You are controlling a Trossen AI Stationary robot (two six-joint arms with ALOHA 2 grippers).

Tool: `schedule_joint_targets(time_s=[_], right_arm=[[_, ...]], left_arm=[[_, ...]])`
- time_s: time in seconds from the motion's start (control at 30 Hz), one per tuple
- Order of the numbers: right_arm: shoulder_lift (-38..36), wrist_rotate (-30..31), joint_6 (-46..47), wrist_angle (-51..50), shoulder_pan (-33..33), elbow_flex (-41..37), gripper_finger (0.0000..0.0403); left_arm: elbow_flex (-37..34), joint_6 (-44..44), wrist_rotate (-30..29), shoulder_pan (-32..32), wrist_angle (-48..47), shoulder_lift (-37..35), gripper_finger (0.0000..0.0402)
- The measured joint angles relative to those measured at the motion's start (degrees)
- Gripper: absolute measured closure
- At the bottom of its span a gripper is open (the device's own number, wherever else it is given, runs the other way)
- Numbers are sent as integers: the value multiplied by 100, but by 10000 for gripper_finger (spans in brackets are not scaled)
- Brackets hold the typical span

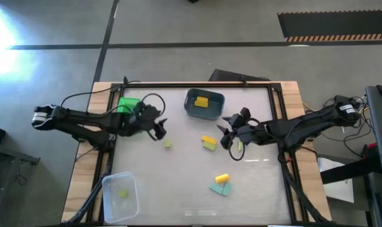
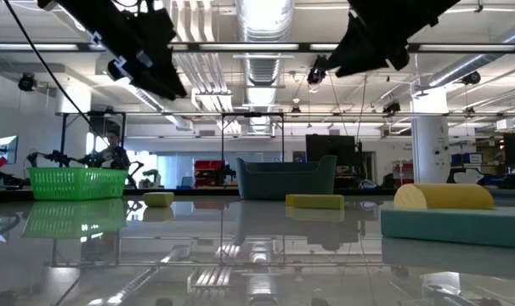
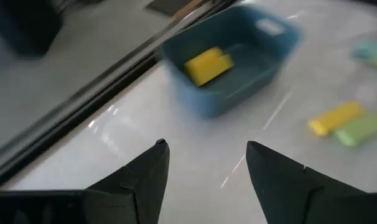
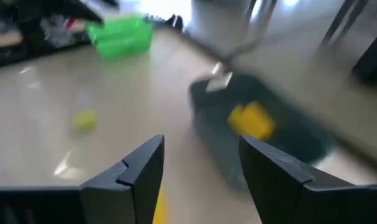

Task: Sort & place blocks by color
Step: Put the green block into the transparent bin

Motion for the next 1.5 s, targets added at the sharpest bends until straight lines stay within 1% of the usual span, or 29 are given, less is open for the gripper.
schedule_joint_targets(time_s=[0.13, 0.23, 0.3, 0.4, 0.5, 0.57, 0.63, 0.83, 1.13, 1.3, 1.5], right_arm=[[53, -1153, 1349, -1540, -238, 216, 225], [198, -1792, 2167, -2469, -292, 230, 235], [296, -2046, 2779, -3048, -301, 232, 239], [445, -2267, 3625, -3840, -307, 232, 241], [642, -2363, 4400, -4015, -209, 225, 241], [856, -2714, 4546, -3992, -98, 226, 241], [1091, -2902, 4637, -4064, -20, 256, 241], [1593, -2899, 4765, -4273, 23, 339, 241], [1987, -2840, 4754, -4134, 25, 402, 244], [2186, -2850, 4736, -4034, 25, 391, 274], [2338, -2836, 4605, -3947, 25, 400, 334]], left_arm=[[0, 394, -2, -254, 491, -4, 204], [0, 451, 0, -285, 626, -4, 204], [0, 454, -4, -283, 630, -4, 204], [0, 453, -20, -278, 632, -4, 204], [0, 445, -26, -278, 632, -4, 204], [0, 445, -26, -278, 630, -4, 204], [0, 445, -28, -278, 630, -4, 204], [2, 464, -151, -274, 634, -7, 204], [2, 554, -155, -274, 645, -7, 204], [2, 556, -157, -274, 639, -7, 204], [2, 601, -157, -274, 636, -7, 204]])
